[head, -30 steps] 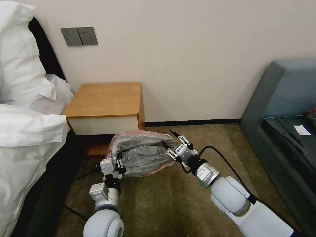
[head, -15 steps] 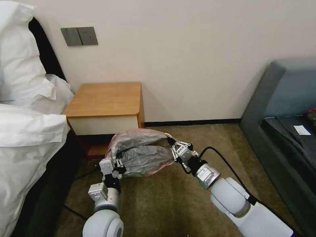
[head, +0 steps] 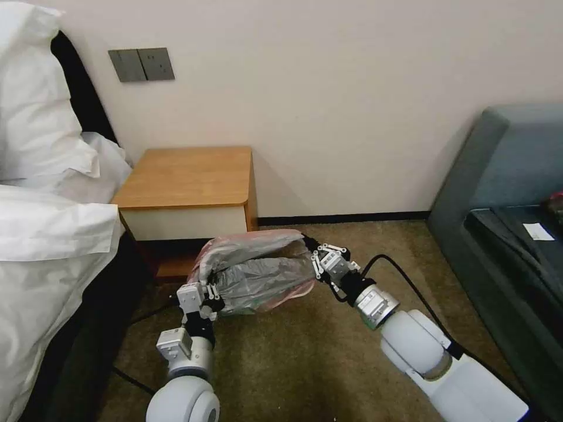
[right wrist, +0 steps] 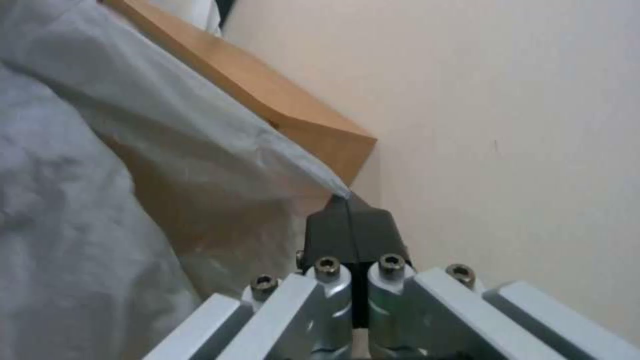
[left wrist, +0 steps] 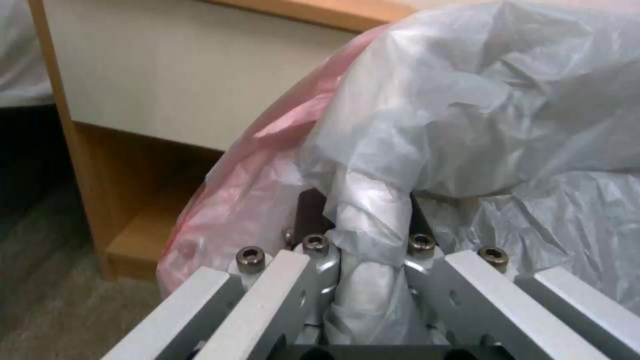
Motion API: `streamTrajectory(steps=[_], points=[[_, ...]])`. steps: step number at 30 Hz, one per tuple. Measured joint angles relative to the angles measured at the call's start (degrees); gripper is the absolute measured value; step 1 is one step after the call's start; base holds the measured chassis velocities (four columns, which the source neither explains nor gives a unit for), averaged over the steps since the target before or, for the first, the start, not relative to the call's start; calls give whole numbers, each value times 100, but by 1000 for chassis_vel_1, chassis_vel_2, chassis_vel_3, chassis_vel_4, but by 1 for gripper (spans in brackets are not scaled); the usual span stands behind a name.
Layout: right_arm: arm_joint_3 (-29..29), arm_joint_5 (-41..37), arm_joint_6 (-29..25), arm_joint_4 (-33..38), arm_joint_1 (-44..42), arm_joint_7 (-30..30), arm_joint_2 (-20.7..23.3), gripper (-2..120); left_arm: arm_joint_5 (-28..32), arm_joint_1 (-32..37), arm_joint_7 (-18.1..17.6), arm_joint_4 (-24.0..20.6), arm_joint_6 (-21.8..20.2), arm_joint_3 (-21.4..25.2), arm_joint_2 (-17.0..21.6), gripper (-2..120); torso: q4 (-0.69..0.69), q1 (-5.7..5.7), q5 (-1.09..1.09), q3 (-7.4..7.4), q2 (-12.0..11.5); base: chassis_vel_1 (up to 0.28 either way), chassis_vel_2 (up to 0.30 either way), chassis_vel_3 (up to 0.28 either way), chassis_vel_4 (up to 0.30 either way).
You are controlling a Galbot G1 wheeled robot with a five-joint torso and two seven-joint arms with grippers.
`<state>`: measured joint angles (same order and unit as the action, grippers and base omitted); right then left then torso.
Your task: Pick up the garbage bag from the table and place it over the trash can.
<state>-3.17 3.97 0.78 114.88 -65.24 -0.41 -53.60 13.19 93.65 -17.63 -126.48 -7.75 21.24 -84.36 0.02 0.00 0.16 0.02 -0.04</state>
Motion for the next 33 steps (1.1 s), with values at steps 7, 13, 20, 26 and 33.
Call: streamTrajectory(steps=[7,13,20,26,33], points=[[-126,-8,-111,-68,-80,-11,59,0,253,80,31,-313,-75,-4,14,5,0,0,0,0,0,0,0,0,0],[-304,-11,-230,-137,-149,-29,73,0,580,146,68,-516,-165,-12,10,5,0,0,1,0,0,0,0,0,0],[-382,2,-431,-149,-292,-66,28,0,911,-1,-26,-503,-303,29,-9,5,0,0,0,0,0,0,0,0,0],[-468,-108,-609,-58,-434,-204,-84,22,1129,-360,-144,-233,-418,134,-24,5,0,0,0,0,0,0,0,0,0],[-618,-156,-728,-32,-591,-198,-212,45,1449,-631,-220,-32,-501,205,27,5,0,0,0,0,0,0,0,0,0]])
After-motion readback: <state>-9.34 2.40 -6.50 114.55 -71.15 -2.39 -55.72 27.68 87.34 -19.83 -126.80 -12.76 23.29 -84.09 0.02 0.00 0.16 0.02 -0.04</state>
